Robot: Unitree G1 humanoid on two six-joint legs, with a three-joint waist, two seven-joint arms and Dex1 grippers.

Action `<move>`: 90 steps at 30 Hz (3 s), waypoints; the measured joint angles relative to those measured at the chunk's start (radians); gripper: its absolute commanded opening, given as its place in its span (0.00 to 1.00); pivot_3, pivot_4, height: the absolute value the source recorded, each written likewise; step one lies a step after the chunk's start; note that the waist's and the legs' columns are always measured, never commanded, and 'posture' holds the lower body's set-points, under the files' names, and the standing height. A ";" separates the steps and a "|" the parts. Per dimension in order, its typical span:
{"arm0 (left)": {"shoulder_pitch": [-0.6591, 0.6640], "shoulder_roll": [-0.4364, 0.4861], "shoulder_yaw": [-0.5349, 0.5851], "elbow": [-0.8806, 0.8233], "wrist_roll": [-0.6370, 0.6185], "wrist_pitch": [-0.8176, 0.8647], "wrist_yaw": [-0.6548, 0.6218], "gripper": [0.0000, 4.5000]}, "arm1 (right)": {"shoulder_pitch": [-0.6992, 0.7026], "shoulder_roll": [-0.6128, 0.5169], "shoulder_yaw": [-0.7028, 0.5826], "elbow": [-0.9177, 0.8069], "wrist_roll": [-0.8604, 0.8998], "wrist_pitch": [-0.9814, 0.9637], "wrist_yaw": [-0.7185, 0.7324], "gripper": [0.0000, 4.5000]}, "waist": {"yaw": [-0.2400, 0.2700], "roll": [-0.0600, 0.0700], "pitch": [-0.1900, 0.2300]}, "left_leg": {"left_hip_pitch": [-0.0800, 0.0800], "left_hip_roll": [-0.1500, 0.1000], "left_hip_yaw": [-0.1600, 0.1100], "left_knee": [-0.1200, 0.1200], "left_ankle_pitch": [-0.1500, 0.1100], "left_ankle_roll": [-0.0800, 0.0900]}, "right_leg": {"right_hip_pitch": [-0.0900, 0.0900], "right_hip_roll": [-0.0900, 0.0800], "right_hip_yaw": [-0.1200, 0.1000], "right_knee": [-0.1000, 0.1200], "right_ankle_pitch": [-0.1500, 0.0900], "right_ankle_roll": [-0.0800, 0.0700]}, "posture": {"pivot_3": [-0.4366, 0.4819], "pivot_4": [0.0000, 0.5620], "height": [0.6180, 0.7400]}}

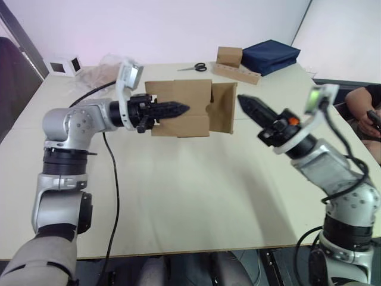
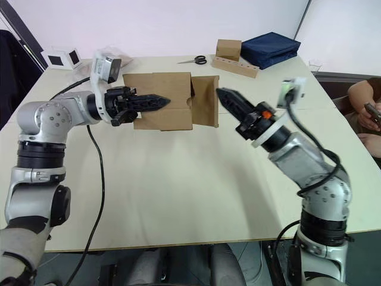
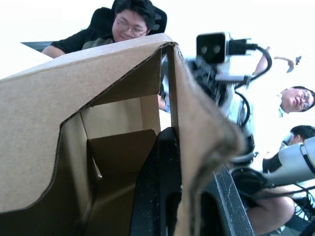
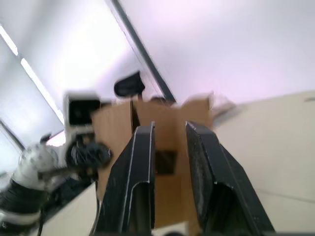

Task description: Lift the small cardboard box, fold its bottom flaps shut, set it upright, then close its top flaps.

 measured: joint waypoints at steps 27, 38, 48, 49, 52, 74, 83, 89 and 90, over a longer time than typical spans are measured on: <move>0.011 -0.034 0.024 -0.030 -0.065 0.028 0.055 0.00 | 0.028 0.134 0.162 0.024 0.033 -0.006 -0.044 0.21 | -0.002 0.000 0.000 | 0.000 0.000 0.000 0.001 0.000 0.000 | 0.000 0.000 0.000 0.001 0.000 0.000 | 0.48 0.27 1.00; 0.011 -0.047 0.024 -0.030 -0.065 0.025 0.067 0.00 | 0.027 0.142 0.181 0.003 0.048 -0.029 -0.076 0.21 | -0.002 0.000 0.000 | 0.000 0.000 0.000 0.001 0.000 0.000 | 0.000 0.000 0.000 0.001 0.000 0.000 | 0.48 0.27 1.00; 0.013 -0.063 0.027 -0.042 -0.065 0.025 0.086 0.00 | 0.028 0.172 0.217 -0.023 0.043 -0.061 -0.115 0.21 | -0.002 0.000 0.000 | 0.000 0.000 0.000 0.001 0.000 0.000 | 0.000 0.000 0.000 0.001 0.000 0.000 | 0.48 0.27 1.00; 0.014 -0.063 0.027 -0.044 -0.065 0.025 0.086 0.00 | 0.028 0.172 0.220 -0.025 0.043 -0.065 -0.118 0.21 | -0.002 0.000 0.000 | 0.000 0.000 0.000 0.001 0.000 0.000 | 0.000 0.000 0.000 0.001 0.000 0.000 | 0.48 0.27 1.00; 0.016 -0.063 0.028 -0.046 -0.066 0.025 0.087 0.00 | 0.028 0.173 0.224 -0.025 0.033 -0.070 -0.124 0.21 | -0.002 0.000 0.000 | 0.000 0.000 0.000 0.001 0.000 0.000 | 0.000 0.000 0.000 0.001 0.000 0.000 | 0.48 0.27 1.00; 0.036 -0.060 0.035 -0.068 -0.086 0.030 0.102 0.00 | -0.005 0.171 0.220 -0.009 -0.022 -0.090 -0.129 0.21 | -0.002 0.000 0.000 | 0.000 0.000 0.000 0.001 0.000 0.000 | 0.000 0.000 0.000 0.001 0.000 0.000 | 0.48 0.27 1.00; 0.039 -0.066 0.034 -0.068 -0.069 0.013 0.118 0.00 | -0.017 0.184 0.226 -0.018 -0.021 -0.090 -0.163 0.21 | -0.002 0.000 0.000 | 0.001 0.000 0.000 0.001 0.000 0.000 | 0.000 0.000 0.000 0.001 0.000 0.000 | 0.48 0.27 1.00; 0.048 -0.084 0.035 -0.071 -0.073 0.012 0.139 0.00 | -0.014 0.201 0.244 -0.028 -0.021 -0.090 -0.180 0.21 | -0.002 0.000 0.000 | 0.001 0.000 0.000 0.001 0.000 0.000 | 0.000 0.000 0.000 0.001 0.000 0.000 | 0.48 0.27 1.00; 0.051 -0.085 0.036 -0.072 -0.080 0.014 0.140 0.00 | -0.014 0.201 0.244 -0.028 -0.022 -0.090 -0.180 0.21 | -0.002 0.000 0.000 | 0.000 0.000 0.000 0.001 0.000 0.000 | 0.000 0.000 0.000 0.001 0.000 0.000 | 0.48 0.27 1.00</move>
